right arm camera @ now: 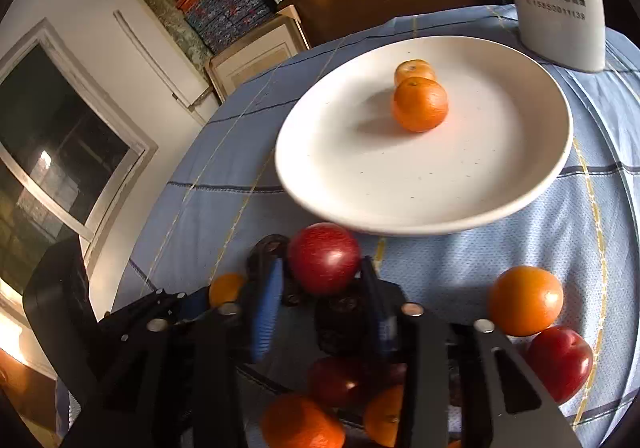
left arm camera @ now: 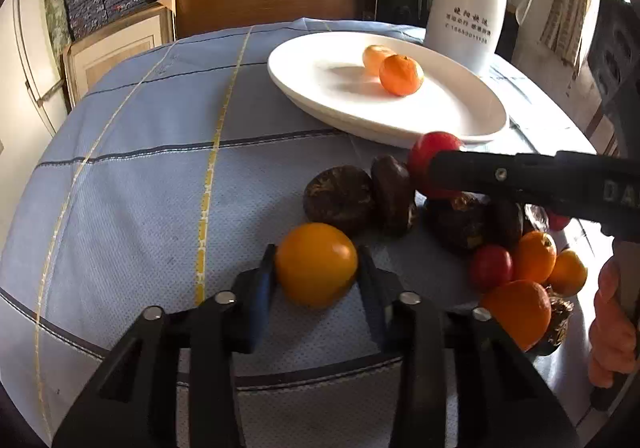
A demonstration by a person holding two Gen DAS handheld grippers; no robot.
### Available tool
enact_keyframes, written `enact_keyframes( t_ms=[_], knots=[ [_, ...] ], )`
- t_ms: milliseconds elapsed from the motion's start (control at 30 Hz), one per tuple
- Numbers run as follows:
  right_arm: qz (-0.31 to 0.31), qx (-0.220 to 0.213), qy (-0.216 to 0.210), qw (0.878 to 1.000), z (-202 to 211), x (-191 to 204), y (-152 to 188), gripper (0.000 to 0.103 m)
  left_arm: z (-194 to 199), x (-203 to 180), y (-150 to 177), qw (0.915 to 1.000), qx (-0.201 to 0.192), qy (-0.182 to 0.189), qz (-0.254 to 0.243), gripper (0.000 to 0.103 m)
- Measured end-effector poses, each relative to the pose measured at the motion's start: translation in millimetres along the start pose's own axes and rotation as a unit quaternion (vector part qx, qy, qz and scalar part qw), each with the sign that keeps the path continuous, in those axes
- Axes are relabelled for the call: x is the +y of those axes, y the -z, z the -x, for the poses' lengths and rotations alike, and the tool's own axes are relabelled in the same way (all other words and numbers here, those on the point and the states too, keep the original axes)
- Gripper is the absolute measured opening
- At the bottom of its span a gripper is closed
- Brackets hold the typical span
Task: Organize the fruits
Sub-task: 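Carry a red plum in the right tool while the left carries a tangerine to the plate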
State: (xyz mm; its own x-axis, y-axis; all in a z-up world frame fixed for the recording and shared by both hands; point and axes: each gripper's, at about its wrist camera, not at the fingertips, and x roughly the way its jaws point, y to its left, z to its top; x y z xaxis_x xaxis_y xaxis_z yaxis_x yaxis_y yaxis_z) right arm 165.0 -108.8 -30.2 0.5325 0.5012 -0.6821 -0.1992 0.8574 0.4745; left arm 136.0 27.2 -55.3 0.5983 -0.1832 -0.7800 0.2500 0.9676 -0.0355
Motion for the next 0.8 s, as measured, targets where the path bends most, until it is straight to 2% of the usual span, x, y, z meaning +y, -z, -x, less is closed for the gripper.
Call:
enact_keyframes(
  t_ms=[133, 300, 467, 633, 700, 767, 800],
  knots=[
    [-0.017, -0.007, -0.023, 1.000, 13, -9, 0, 0.035, 9, 6, 0, 0.9998, -0.011, 0.006, 0.013, 0.037],
    [-0.013, -0.049, -0.035, 0.998, 50, -11, -6, 0.035, 28, 2, -2, 0.9992, -0.038, 0.008, 0.011, 0.037],
    [-0.011, -0.085, 0.012, 0.996, 69, -27, -29, 0.035, 28, -14, -40, 0.9990, -0.044, 0.006, -0.005, 0.037],
    [-0.011, -0.075, 0.054, 0.996, 51, -50, -55, 0.035, -6, -29, -86, 0.9992, -0.034, 0.020, -0.001, 0.037],
    [-0.005, -0.065, 0.065, 0.996, 38, -56, -61, 0.035, -20, -31, -95, 0.9994, -0.029, 0.022, 0.002, 0.041],
    [-0.004, -0.057, 0.069, 0.996, 29, -60, -62, 0.039, -32, -31, -100, 0.9994, -0.026, 0.022, 0.010, 0.055],
    [-0.006, -0.061, 0.070, 0.996, 29, -63, -60, 0.042, -34, -29, -100, 0.9992, -0.026, 0.025, 0.015, 0.058]
  ],
)
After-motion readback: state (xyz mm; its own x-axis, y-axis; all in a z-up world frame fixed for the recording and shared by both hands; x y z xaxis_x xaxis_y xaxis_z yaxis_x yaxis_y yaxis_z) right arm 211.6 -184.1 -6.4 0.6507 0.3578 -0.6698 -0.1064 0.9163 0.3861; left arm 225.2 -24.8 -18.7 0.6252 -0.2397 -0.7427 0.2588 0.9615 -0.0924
